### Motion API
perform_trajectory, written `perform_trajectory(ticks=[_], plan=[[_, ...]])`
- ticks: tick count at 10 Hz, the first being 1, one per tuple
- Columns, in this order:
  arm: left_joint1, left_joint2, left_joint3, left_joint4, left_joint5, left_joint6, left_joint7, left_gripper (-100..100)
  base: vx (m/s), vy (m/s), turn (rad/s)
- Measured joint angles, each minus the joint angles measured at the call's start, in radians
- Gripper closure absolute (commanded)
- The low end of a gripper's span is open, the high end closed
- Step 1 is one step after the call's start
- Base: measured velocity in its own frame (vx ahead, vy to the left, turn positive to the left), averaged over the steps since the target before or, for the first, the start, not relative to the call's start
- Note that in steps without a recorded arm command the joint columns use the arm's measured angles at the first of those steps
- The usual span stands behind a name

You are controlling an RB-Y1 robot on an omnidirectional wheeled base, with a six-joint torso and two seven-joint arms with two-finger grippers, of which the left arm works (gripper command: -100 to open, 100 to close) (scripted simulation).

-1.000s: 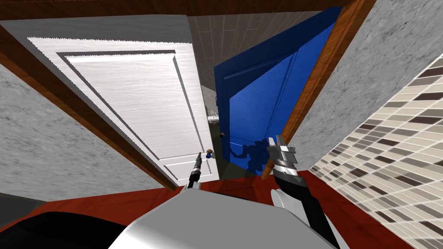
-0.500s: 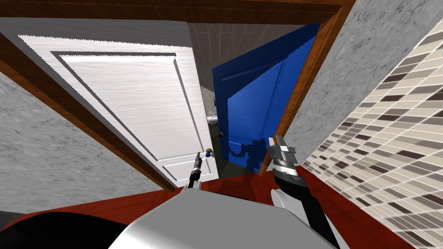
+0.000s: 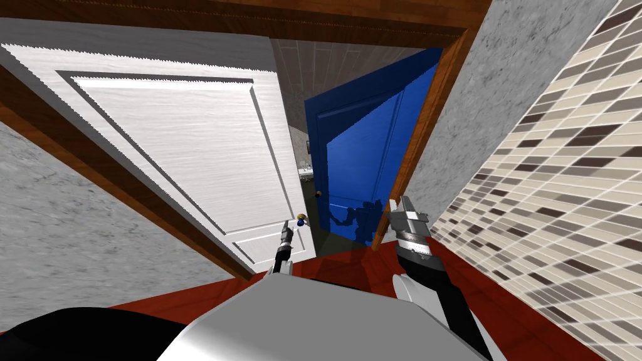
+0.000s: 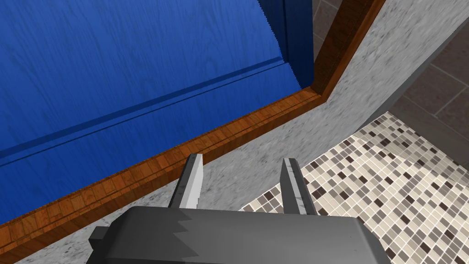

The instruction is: Push the door open

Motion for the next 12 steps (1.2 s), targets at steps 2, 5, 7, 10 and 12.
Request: perform_trajectory(ticks=[2, 5, 7, 10, 12], plan=[[-0.004, -0.003, -0.001, 0.003, 0.021, 0.000, 0.045, -100, -0.059, 0.008, -0.118], [-0.019, -0.006, -0.002, 0.021, 0.063, -0.004, 0.124, -100, -0.048, 0.001, -0.056], [-0.024, -0.009, -0.003, 0.027, 0.084, -0.005, 0.169, -100, -0.058, 0.002, -0.113], [-0.035, -0.015, -0.004, 0.038, 0.124, -0.005, 0.248, -100, -0.051, 0.003, -0.050], [-0.043, -0.019, -0.004, 0.048, 0.145, -0.008, 0.294, -100, -0.060, 0.009, -0.110]])
